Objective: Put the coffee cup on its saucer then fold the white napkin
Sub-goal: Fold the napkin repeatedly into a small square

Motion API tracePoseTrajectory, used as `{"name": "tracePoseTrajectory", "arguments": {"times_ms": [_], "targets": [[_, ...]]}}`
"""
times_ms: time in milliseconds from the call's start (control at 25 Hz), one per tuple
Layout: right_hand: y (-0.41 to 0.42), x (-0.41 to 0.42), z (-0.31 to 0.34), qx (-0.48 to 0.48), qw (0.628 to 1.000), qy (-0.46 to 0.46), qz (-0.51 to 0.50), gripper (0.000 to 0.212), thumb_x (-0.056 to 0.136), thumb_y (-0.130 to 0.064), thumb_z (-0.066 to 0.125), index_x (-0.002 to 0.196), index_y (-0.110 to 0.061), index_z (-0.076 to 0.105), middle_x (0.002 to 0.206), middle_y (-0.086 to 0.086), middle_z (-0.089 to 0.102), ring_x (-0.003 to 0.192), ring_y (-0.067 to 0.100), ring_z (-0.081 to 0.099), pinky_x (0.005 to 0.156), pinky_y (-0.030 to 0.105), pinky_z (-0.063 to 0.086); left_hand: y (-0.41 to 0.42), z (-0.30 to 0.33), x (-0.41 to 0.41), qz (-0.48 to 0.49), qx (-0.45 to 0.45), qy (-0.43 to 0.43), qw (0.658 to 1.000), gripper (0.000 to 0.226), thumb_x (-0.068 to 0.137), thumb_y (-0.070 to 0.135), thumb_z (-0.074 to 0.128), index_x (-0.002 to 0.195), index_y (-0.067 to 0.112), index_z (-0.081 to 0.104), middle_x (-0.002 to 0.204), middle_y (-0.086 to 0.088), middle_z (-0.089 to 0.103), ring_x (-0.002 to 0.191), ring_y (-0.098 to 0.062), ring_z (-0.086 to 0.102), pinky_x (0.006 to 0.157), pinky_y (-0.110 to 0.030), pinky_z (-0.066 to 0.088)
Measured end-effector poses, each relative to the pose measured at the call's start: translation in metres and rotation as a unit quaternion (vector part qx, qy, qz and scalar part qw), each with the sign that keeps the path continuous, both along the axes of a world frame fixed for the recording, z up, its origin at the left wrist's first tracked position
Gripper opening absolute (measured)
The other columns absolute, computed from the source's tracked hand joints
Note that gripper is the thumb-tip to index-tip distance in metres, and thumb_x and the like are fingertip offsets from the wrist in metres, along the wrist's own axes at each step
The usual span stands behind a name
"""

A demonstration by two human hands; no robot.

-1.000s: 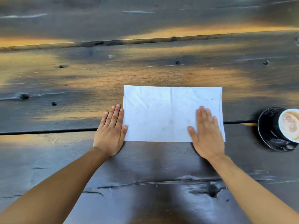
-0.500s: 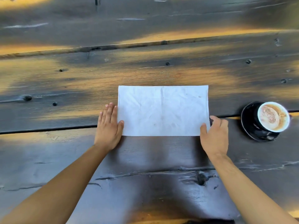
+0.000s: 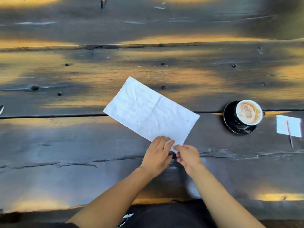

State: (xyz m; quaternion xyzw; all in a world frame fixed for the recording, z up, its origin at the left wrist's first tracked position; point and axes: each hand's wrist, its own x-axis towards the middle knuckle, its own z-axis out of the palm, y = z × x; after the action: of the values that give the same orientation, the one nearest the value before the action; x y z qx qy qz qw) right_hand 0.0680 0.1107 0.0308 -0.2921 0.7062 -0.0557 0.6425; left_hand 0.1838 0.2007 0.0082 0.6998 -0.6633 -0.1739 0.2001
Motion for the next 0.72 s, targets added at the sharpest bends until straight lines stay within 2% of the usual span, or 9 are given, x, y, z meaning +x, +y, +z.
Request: {"name": "tracePoseTrajectory", "arguments": {"times_ms": [120,200,280,320,360,440,520,600,720], "targets": [[0.03,-0.006,0.025,0.02,0.996,-0.023,0.085,0.02,0.093,-0.024,0.067,0.08,-0.009,0.063,0.064,0.004,0.058,0.05,0.014,0.048,0.048,0.029,0.036,0.027,0.004,-0.004,0.029,-0.013,0.045,0.999,0.031,0.087,0.013,0.066,0.119,0.012,0.066,0.108,-0.002,0.069,0.1,-0.022,0.06,0.093,-0.034,0.049],[0.042,-0.012,0.034,-0.068,0.984,0.056,0.157,0.027,0.096,-0.039,0.06,0.093,-0.012,0.06,0.075,0.001,0.065,0.06,0.016,0.056,0.058,0.032,0.041,0.044,0.011,-0.003,0.051,-0.001,0.06,0.997,0.027,0.096,0.017,0.057,0.12,0.015,0.067,0.103,0.0,0.071,0.095,-0.02,0.063,0.087,-0.032,0.053],[0.049,-0.021,0.038,-0.177,0.956,0.137,0.19,0.024,0.095,-0.039,0.053,0.11,-0.02,0.05,0.094,-0.001,0.065,0.086,0.022,0.061,0.074,0.036,0.044,0.059,0.016,-0.002,0.088,0.006,0.08,0.993,0.026,0.097,0.021,0.053,0.115,0.016,0.07,0.098,0.002,0.072,0.091,-0.019,0.064,0.079,-0.032,0.056],[0.051,-0.026,0.037,-0.242,0.932,0.144,0.23,0.026,0.092,-0.032,0.054,0.116,-0.023,0.049,0.107,-0.001,0.06,0.1,0.022,0.058,0.081,0.036,0.044,0.065,0.018,-0.002,0.113,0.009,0.098,0.989,0.025,0.097,0.022,0.053,0.113,0.016,0.071,0.097,0.003,0.071,0.091,-0.018,0.065,0.077,-0.033,0.056],[0.051,-0.033,0.036,-0.315,0.887,0.137,0.308,0.036,0.088,-0.024,0.056,0.123,-0.025,0.05,0.119,-0.002,0.053,0.112,0.02,0.051,0.09,0.033,0.042,0.07,0.022,-0.003,0.143,0.017,0.125,0.982,0.024,0.096,0.022,0.053,0.111,0.016,0.071,0.097,0.005,0.071,0.092,-0.015,0.064,0.077,-0.033,0.055],[0.046,-0.041,0.028,-0.421,0.754,0.102,0.493,0.057,0.077,-0.016,0.059,0.132,-0.029,0.052,0.136,-0.003,0.041,0.129,0.018,0.035,0.11,0.032,0.033,0.079,0.031,-0.004,0.203,0.034,0.192,0.96,0.022,0.094,0.022,0.054,0.108,0.017,0.069,0.099,0.008,0.071,0.094,-0.009,0.065,0.081,-0.03,0.053],[0.036,-0.042,0.02,-0.475,0.651,0.06,0.589,0.057,0.073,-0.016,0.063,0.13,-0.026,0.058,0.136,-0.001,0.046,0.133,0.02,0.036,0.122,0.042,0.023,0.087,0.041,-0.003,0.27,0.042,0.253,0.928,0.016,0.092,0.022,0.056,0.102,0.019,0.068,0.096,0.012,0.071,0.092,-0.004,0.065,0.081,-0.025,0.051],[0.025,-0.043,0.011,-0.502,0.602,0.055,0.619,0.04,0.077,-0.018,0.071,0.116,-0.022,0.066,0.118,-0.002,0.06,0.122,0.02,0.052,0.123,0.048,0.022,0.097,0.052,-0.001,0.331,0.025,0.3,0.894,0.01,0.091,0.021,0.057,0.093,0.024,0.067,0.09,0.012,0.071,0.087,-0.005,0.066,0.076,-0.026,0.051],[0.007,-0.049,0.009,-0.506,0.607,0.069,0.609,0.013,0.083,-0.016,0.074,0.095,-0.021,0.072,0.091,-0.006,0.069,0.092,0.018,0.065,0.123,0.037,0.018,0.109,0.067,0.007,0.426,0.009,0.357,0.831,0.012,0.089,0.019,0.057,0.087,0.026,0.066,0.084,0.01,0.07,0.072,-0.013,0.06,0.068,-0.033,0.048]]}}
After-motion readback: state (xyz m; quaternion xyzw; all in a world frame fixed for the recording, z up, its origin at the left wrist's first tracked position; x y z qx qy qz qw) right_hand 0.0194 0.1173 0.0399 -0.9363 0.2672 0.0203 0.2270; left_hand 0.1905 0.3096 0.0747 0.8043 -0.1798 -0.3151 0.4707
